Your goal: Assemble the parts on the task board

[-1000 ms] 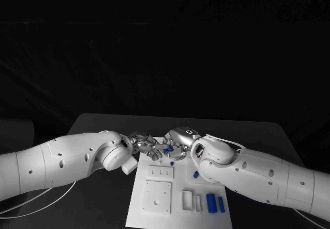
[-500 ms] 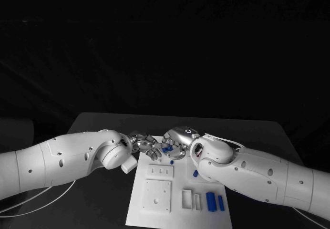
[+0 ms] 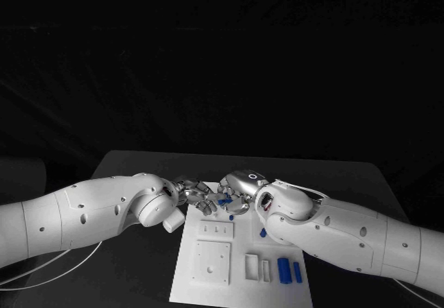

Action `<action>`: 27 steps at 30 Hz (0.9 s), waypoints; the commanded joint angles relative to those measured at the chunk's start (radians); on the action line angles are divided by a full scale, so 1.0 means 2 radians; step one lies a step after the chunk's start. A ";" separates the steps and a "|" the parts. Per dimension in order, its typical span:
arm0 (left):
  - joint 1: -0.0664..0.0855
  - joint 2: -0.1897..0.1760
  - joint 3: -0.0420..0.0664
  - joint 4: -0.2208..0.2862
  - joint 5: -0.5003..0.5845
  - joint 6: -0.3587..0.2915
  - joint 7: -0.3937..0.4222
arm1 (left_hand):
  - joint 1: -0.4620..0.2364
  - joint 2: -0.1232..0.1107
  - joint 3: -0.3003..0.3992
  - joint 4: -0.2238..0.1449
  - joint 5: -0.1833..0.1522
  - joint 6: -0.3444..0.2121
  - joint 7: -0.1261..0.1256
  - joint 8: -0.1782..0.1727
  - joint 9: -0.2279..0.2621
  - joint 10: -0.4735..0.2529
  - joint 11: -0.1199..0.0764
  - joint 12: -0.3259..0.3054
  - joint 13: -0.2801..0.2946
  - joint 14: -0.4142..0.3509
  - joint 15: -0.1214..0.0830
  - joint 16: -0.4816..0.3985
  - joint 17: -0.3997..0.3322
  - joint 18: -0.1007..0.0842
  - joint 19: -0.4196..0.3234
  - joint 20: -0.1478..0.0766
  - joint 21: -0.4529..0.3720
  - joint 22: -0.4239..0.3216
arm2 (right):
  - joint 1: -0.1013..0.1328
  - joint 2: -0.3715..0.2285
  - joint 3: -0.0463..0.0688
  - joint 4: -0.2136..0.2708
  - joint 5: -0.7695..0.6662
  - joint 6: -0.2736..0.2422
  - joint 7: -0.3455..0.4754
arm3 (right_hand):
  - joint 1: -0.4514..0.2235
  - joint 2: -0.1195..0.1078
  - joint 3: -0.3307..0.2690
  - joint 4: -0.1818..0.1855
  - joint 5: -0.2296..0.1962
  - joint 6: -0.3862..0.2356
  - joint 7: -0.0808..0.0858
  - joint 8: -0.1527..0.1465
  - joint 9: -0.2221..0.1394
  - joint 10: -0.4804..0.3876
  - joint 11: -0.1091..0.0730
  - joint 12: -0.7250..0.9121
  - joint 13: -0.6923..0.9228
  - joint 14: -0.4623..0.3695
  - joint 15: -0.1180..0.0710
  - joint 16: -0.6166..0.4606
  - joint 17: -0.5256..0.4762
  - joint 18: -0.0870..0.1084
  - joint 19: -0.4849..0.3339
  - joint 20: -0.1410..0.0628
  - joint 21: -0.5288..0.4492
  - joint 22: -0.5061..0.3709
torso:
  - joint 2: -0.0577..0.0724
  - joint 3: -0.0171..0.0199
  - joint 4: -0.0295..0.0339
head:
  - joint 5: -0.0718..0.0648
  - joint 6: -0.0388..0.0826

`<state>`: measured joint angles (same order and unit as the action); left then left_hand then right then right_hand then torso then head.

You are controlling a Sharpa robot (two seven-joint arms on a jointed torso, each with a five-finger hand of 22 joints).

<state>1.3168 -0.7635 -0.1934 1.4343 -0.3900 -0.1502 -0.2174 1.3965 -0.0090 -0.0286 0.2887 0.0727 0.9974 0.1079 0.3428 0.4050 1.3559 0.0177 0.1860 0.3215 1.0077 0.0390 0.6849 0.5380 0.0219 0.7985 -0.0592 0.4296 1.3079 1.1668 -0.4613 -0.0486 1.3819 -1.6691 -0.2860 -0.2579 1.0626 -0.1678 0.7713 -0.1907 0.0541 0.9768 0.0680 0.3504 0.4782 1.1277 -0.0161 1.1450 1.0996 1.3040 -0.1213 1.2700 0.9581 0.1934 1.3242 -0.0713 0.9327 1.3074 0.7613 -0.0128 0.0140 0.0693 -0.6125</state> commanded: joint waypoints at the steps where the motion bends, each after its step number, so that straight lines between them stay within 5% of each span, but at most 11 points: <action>1: 0.001 0.003 0.001 0.003 -0.002 0.001 0.005 | 0.006 -0.001 0.000 0.000 0.004 0.004 -0.001 0.003 0.001 0.004 0.001 0.004 0.001 0.003 -0.002 0.002 0.001 0.003 0.000 -0.002 0.003 0.008 | -0.001 0.002 -0.001 0.003 -0.007 0.009 0.005 | -0.001 -0.003 0.001 -0.001 -0.003 0.016 0.012 0.003 0.001 0.000 -0.002 0.001 0.000 -0.001 -0.003 -0.003 0.001 0.034 0.000 -0.003 0.003 0.006 | 0.000 0.0000 0.0001 | 0.000 0.000; 6: 0.001 0.004 0.001 0.003 -0.001 -0.001 0.005 | 0.013 0.001 -0.003 0.000 0.040 0.010 -0.003 0.003 0.003 0.007 -0.001 0.006 0.006 0.003 -0.003 0.006 0.001 0.001 -0.002 -0.004 0.003 0.008 | -0.001 0.003 -0.001 0.003 -0.007 0.010 0.005 | -0.001 -0.003 0.000 -0.001 -0.003 0.016 0.012 0.003 0.001 0.000 -0.002 0.001 0.000 -0.001 -0.003 -0.003 0.001 0.034 0.000 -0.003 0.003 0.006 | 0.000 -0.0002 0.0001 | 0.000 -0.001; 13: 0.001 0.004 0.001 0.004 0.009 -0.001 0.007 | 0.017 -0.009 -0.005 0.000 0.192 0.015 -0.005 0.000 0.007 0.007 -0.002 0.009 0.013 0.001 -0.004 0.010 0.001 -0.002 -0.007 -0.004 0.000 0.007 | -0.001 0.003 -0.001 0.002 -0.007 0.011 0.004 | -0.001 -0.003 0.000 -0.001 -0.003 0.017 0.012 0.003 0.001 0.000 -0.002 0.001 0.000 -0.001 -0.003 -0.003 0.001 0.034 0.000 -0.003 0.003 0.006 | 0.000 -0.0003 0.0002 | -0.001 -0.002; 15: 0.001 0.004 0.001 0.005 0.010 -0.001 0.007 | 0.015 -0.011 -0.002 0.000 0.221 0.016 -0.006 0.000 0.008 0.008 -0.003 0.011 0.015 0.001 -0.004 0.011 0.001 -0.003 -0.008 -0.004 -0.001 0.007 | -0.001 0.003 -0.001 0.002 -0.007 0.012 0.004 | -0.001 -0.003 0.000 -0.001 -0.003 0.017 0.012 0.003 0.001 0.000 -0.002 0.001 0.000 -0.001 -0.003 -0.003 0.001 0.034 0.000 -0.003 0.003 0.006 | 0.000 -0.0003 0.0003 | -0.001 -0.001; 27: 0.001 0.004 0.001 0.004 0.026 0.000 0.006 | 0.034 -0.006 0.012 -0.009 0.311 0.028 -0.012 0.004 0.020 0.012 -0.009 0.031 0.033 -0.004 -0.003 0.016 0.002 -0.007 -0.018 -0.003 -0.004 0.009 | -0.001 0.004 -0.002 0.002 -0.007 0.015 0.004 | -0.001 -0.003 0.001 -0.001 -0.003 0.017 0.012 0.003 0.001 0.000 -0.002 0.001 0.000 0.000 -0.003 -0.003 0.001 0.034 0.000 -0.003 0.002 0.006 | 0.000 -0.0006 0.0002 | -0.001 -0.002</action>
<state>1.3159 -0.7617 -0.1943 1.4347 -0.3714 -0.1640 -0.2298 1.4489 -0.0222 -0.0089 0.2703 0.6873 1.0362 0.0974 0.3435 0.4398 1.3794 0.0054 0.2439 0.3856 1.0074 0.0320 0.7131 0.5421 0.0151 0.7681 -0.0644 0.4255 1.3075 1.1674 -0.4573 -0.0506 1.3809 -1.6742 -0.2817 -0.2596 1.0586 -0.1718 0.7712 -0.1907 0.0541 0.9766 0.0682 0.3541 0.4804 1.1281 -0.0157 1.1450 1.0996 1.3041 -0.1198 1.2700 0.9587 0.1934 1.3271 -0.0713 0.9327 1.3073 0.7615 -0.0135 0.0145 0.0664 -0.6159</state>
